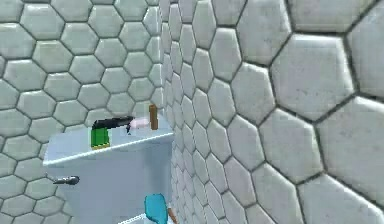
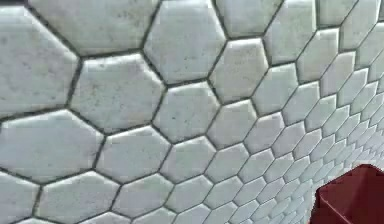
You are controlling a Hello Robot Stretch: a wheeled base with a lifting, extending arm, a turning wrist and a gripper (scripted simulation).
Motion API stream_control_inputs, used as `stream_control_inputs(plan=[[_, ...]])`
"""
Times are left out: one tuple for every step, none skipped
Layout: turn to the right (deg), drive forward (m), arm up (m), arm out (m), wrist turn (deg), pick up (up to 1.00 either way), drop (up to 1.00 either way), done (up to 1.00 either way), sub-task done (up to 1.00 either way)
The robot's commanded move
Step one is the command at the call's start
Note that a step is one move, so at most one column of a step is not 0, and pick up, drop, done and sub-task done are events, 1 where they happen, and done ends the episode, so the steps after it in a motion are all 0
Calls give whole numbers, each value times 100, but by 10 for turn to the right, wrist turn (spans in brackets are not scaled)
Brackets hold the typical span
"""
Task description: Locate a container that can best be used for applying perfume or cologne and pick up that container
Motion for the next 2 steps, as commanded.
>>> stream_control_inputs(plan=[[-450,0,0,0,0,0,0,0,0],[-450,0,0,0,0,0,0,0,0]])
